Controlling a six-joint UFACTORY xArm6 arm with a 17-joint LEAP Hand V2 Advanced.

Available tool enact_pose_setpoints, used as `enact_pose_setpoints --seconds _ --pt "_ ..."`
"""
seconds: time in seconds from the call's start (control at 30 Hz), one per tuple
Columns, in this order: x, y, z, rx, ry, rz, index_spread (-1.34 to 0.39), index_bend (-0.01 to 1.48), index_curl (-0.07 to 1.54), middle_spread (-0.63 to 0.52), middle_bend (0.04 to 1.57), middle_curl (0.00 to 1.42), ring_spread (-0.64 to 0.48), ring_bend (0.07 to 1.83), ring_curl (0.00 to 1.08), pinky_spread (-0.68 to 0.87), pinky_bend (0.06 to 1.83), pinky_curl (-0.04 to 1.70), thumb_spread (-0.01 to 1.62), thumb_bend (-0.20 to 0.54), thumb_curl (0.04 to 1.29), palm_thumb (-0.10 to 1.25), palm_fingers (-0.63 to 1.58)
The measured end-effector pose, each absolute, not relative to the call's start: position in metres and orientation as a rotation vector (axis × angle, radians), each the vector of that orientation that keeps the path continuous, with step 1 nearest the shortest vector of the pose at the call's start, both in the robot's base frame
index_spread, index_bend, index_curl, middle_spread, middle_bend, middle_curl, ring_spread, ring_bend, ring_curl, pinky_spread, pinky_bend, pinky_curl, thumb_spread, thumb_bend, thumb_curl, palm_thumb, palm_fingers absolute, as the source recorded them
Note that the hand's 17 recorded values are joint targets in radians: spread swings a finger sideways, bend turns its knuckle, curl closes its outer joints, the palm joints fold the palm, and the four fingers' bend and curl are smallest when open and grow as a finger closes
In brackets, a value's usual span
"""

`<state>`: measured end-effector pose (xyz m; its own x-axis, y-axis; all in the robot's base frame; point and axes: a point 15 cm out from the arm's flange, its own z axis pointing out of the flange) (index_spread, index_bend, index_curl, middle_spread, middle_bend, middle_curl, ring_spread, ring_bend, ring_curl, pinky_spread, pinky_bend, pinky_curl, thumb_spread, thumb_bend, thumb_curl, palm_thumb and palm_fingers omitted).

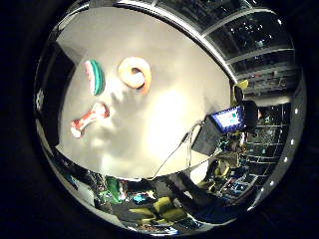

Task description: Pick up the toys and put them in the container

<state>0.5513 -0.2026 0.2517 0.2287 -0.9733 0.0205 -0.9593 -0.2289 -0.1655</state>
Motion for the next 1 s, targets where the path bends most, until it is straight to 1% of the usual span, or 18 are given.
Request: enact_pose_setpoints --seconds 0.17,0.23,0.33,0.47,0.57,0.9,1.0 --pt "0.587 -0.219 0.213 -2.409 1.871 -0.16 -0.36 0.15 0.25 0.05 0.2 0.33 0.15 0.27 0.26 0.37 0.39 0.31 1.0 -0.028 0.32 0.65 0.08" --pt "0.596 -0.226 0.195 -2.454 1.866 -0.153 -0.36 0.15 0.25 0.05 0.2 0.33 0.16 0.26 0.26 0.37 0.39 0.31 1.0 -0.028 0.32 0.65 0.07" --pt "0.599 -0.236 0.166 -2.531 1.856 -0.149 -0.36 0.15 0.25 0.05 0.2 0.33 0.16 0.27 0.27 0.37 0.39 0.31 1.0 -0.03 0.32 0.64 0.07" --pt "0.613 -0.253 0.142 -2.642 1.801 -0.261 -0.36 0.15 0.25 0.04 0.2 0.33 0.15 0.27 0.27 0.36 0.39 0.31 1.0 -0.027 0.32 0.62 0.07" --pt "0.614 -0.258 0.126 -2.725 1.769 -0.282 -0.36 0.15 0.25 0.04 0.21 0.34 0.15 0.26 0.27 0.36 0.39 0.31 0.99 -0.027 0.32 0.62 0.07" --pt "0.628 -0.269 0.097 -2.899 1.651 -0.407 -0.37 0.15 0.25 0.03 0.21 0.34 0.14 0.26 0.27 0.36 0.38 0.31 0.98 -0.029 0.31 0.61 0.08" --pt "0.634 -0.269 0.091 -2.951 1.6 -0.45 -0.37 0.13 0.24 0.02 0.22 0.34 0.12 0.29 0.27 0.37 0.39 0.31 0.98 -0.029 0.31 0.59 0.1"
